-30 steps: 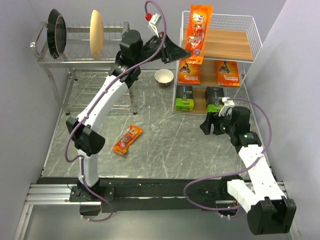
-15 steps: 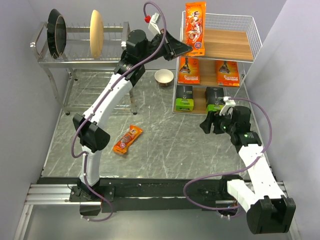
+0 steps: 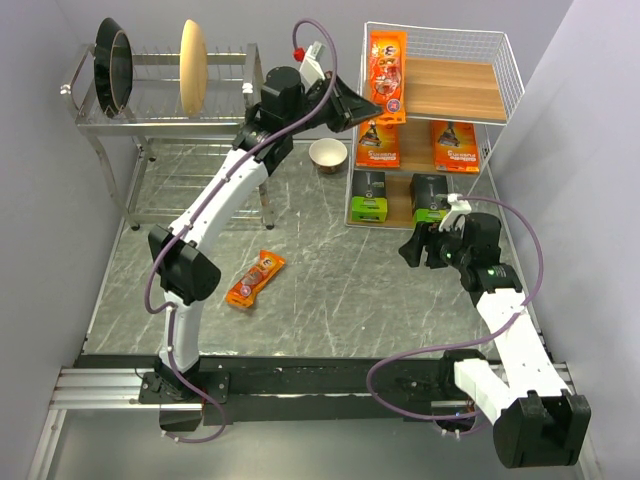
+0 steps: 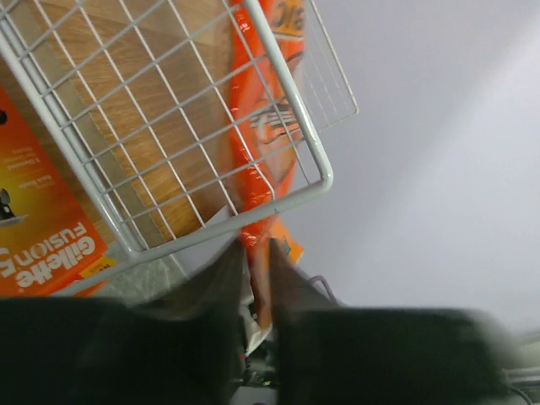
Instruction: Place and organize the shaving razors onto the shelf
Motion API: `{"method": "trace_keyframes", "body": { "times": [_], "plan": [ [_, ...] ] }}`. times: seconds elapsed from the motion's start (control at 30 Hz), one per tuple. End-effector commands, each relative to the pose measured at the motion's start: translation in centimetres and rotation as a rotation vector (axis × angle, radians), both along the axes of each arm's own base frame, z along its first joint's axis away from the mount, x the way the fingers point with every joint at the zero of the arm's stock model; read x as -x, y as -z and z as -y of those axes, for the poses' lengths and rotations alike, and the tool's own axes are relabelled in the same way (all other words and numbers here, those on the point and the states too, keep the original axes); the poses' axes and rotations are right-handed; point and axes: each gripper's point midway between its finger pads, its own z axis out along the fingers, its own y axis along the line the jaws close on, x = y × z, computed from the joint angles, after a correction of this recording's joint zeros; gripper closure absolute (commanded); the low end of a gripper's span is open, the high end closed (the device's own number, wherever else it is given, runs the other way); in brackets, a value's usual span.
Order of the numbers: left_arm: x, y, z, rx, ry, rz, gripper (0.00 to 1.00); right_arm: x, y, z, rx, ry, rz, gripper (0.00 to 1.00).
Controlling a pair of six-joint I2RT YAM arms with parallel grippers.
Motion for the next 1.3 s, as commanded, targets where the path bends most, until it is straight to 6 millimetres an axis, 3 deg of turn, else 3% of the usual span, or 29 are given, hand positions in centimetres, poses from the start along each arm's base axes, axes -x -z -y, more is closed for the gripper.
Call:
{"method": "trace_keyframes", "body": {
  "times": [0.0,0.17,0.57,0.77,0.8,0.83,0.93,0.97,1.0,1.07,1.1,1.17,1.2,1.27],
  "plan": [
    [-0.4,-1.5,-0.5,0.034,-0.050,-0.007,0.66,-0.6,-1.1,0.0,-0.009,0.000,0.052,0.17],
    [-0.5,-2.1,-0.7,0.042,-0.062,0.010,0.43,-0.5,-1.0,0.0,-0.015,0.003,0.049,0.17],
    [0.4,-2.0,-1.3,0.031,-0.070,-0.009,0.36,-0.6,-0.7,0.7,-0.030,0.035,0.046,0.17],
    [2.8,-2.6,-3.0,-0.019,-0.062,0.073,0.09,-0.2,-0.7,0.7,-0.032,0.033,0.055,0.18],
    [3.0,-1.9,-3.2,-0.033,-0.059,0.069,0.05,-0.1,-0.6,0.7,-0.033,0.032,0.055,0.18],
    [3.7,-2.7,-3.7,-0.028,-0.050,0.091,0.01,0.0,-0.6,0.6,-0.038,0.022,0.054,0.18],
    [5.2,-2.4,-4.9,-0.078,-0.037,0.178,0.00,0.0,-0.7,0.4,-0.040,0.011,0.058,0.18],
    [5.5,-1.2,-5.2,-0.109,-0.018,0.186,0.01,0.0,-0.7,0.4,-0.036,0.006,0.065,0.18],
    [6.6,-2.0,-6.1,-0.117,-0.015,0.228,0.00,0.0,-0.8,0.4,-0.032,0.000,0.069,0.18],
    [7.8,0.1,-6.7,-0.211,0.042,0.326,0.01,-0.1,-0.9,0.3,-0.026,-0.014,0.083,0.18],
    [9.2,0.3,-7.3,-0.241,0.070,0.370,0.01,-0.1,-0.9,0.3,-0.024,-0.019,0.083,0.18],
    [11.0,4.8,-8.0,-0.375,0.180,0.430,0.01,0.0,-0.7,0.1,-0.024,-0.034,0.083,0.18],
    [12.1,5.7,-8.9,-0.421,0.202,0.468,0.01,0.1,-0.6,0.0,-0.026,-0.040,0.081,0.18],
    [13.2,11.5,-11.1,-0.611,0.277,0.478,0.01,0.3,-0.7,-0.5,-0.033,-0.074,0.083,0.18]
  ]
}}
